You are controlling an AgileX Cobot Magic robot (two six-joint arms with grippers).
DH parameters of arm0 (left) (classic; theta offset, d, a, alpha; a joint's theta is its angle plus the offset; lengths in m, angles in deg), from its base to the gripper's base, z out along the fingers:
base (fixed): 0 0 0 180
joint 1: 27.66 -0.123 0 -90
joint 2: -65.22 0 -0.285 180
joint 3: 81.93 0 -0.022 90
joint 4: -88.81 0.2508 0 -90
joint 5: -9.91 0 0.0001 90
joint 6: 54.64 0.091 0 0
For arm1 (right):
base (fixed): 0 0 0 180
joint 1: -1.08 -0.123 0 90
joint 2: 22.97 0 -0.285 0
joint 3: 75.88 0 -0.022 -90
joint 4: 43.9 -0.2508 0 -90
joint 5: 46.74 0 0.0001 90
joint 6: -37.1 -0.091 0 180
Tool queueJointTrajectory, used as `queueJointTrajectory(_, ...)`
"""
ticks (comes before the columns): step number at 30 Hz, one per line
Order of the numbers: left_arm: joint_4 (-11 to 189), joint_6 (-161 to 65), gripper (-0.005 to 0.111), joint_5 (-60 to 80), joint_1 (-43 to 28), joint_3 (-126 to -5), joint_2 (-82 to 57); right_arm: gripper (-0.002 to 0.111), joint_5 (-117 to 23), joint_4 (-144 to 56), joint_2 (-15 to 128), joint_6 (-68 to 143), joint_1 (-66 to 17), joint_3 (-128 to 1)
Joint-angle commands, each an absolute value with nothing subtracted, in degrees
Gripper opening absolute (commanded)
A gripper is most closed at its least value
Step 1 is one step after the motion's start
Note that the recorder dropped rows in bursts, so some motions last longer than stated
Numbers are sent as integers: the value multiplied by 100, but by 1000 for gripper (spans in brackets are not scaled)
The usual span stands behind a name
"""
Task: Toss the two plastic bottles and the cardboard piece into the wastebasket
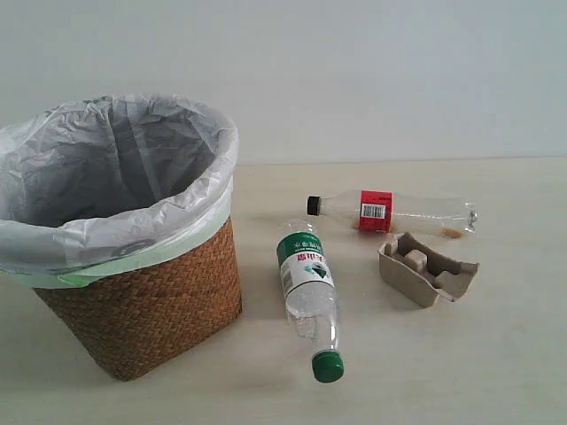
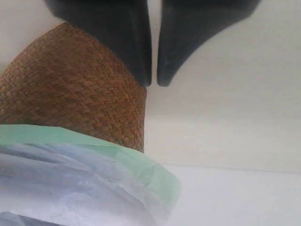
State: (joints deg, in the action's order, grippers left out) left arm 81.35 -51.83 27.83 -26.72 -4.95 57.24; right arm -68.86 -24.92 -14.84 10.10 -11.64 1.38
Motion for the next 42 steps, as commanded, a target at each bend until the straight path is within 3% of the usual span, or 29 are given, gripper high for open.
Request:
queueJointTrajectory(1, 8153, -5212, 4, 2765, -2676, -471, 5743, 0, -6870, -2472, -1519, 1022, -1148, 134)
queueJointTrajectory(9, 8153, -5212, 4, 2765, -2676, -471, 5743, 0, -6841, -3261, -1519, 115, -1148, 134)
queueJointTrajectory(22, 8153, -5212, 4, 2765, -2676, -471, 5743, 0, -5548, -5094, -1519, -429, -1148, 134)
queueJointTrajectory(42, 8153, -5212, 4, 2765, -2676, -471, 5743, 0, -4718, -5106, -1519, -440, -1148, 134)
